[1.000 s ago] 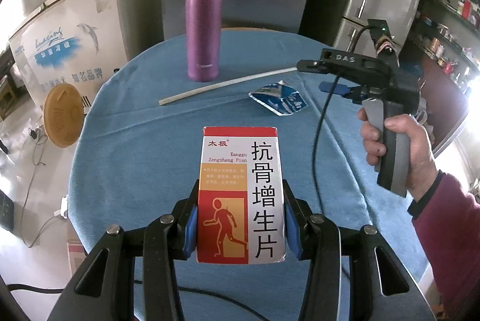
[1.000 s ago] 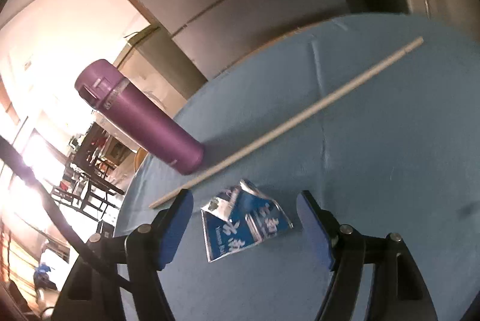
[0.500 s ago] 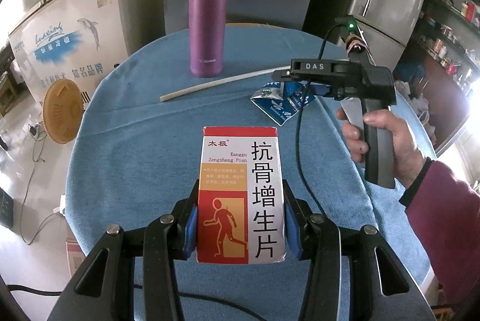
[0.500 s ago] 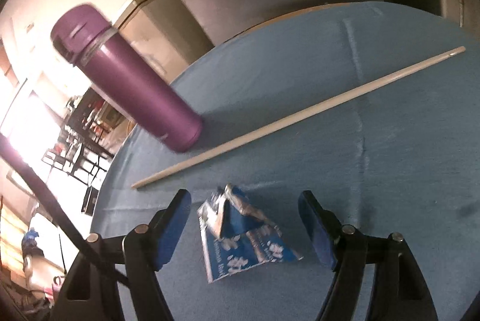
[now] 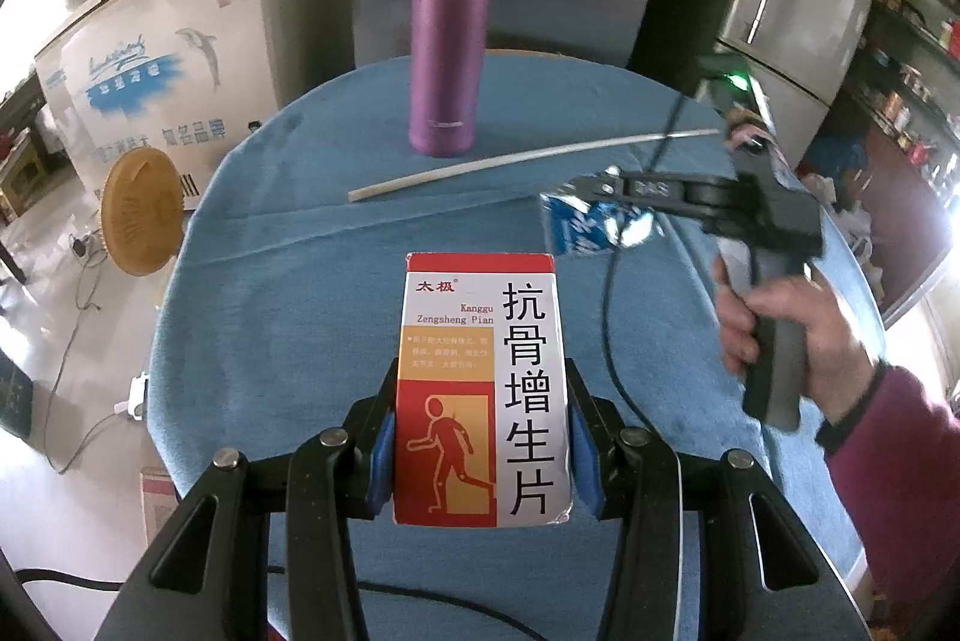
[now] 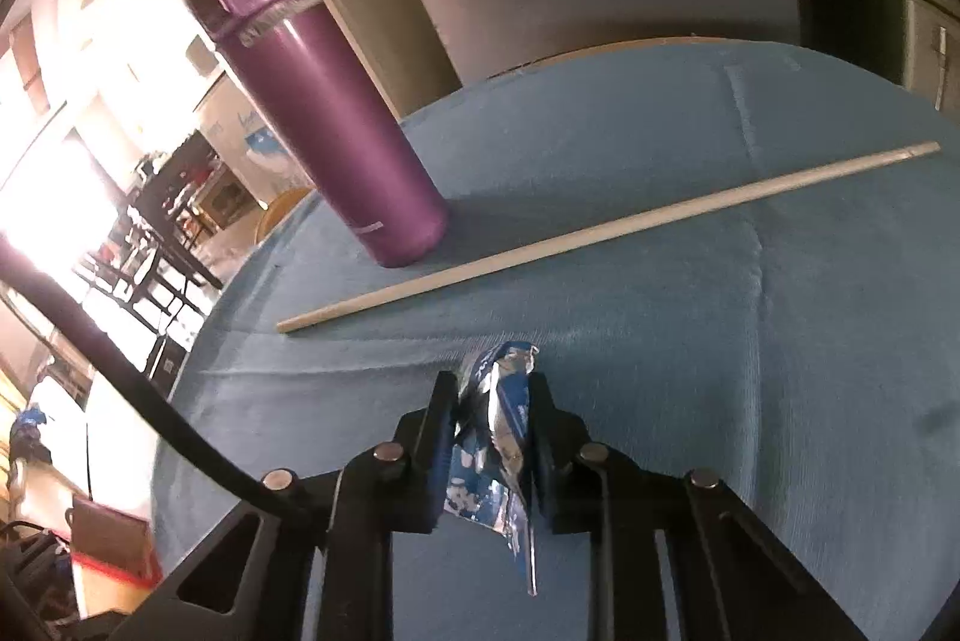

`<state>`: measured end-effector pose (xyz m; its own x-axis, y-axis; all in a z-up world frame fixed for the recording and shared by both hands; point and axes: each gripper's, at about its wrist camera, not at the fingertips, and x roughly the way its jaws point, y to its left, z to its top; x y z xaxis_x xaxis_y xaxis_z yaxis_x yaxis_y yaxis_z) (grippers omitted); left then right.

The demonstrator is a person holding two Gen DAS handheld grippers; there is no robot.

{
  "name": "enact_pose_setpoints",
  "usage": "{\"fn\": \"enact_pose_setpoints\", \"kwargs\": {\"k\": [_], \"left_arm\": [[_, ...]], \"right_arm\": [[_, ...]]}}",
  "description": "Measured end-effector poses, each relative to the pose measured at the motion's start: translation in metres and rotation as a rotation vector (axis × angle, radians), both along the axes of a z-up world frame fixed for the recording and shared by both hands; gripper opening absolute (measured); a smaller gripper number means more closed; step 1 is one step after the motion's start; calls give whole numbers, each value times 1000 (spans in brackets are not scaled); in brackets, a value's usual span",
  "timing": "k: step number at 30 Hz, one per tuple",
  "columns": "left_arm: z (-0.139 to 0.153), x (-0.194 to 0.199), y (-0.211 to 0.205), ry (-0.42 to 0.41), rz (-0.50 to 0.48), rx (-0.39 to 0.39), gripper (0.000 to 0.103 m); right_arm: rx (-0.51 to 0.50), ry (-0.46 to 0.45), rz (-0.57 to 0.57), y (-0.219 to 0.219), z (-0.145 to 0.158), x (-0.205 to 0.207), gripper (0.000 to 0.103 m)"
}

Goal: Collect trash
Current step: 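Carry carton in left tool and foil wrapper in right tool to basket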

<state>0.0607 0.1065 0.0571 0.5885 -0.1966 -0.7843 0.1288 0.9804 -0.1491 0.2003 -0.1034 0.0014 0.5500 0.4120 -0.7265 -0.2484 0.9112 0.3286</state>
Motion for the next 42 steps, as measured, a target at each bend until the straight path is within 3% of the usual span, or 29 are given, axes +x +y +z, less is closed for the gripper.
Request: {"fn": "enact_pose_setpoints", "kwargs": {"k": [4, 8, 15, 31, 42], "left_arm": [[4, -6, 1, -14, 10, 6, 48], [10, -13, -2, -32, 15, 17, 48], [37, -40, -13, -103, 18, 47, 48], [92, -126, -42, -297, 26, 223, 48], [109, -169, -51, -364, 29, 269, 48]], "right_arm": [[53, 5, -49, -14, 5, -21, 24], [174, 20, -112, -44, 16, -50, 24], [250, -46, -163, -76, 50, -112, 24], [293, -236, -203, -110, 116, -247, 24], [307, -319, -172, -109, 145, -306, 24]]}}
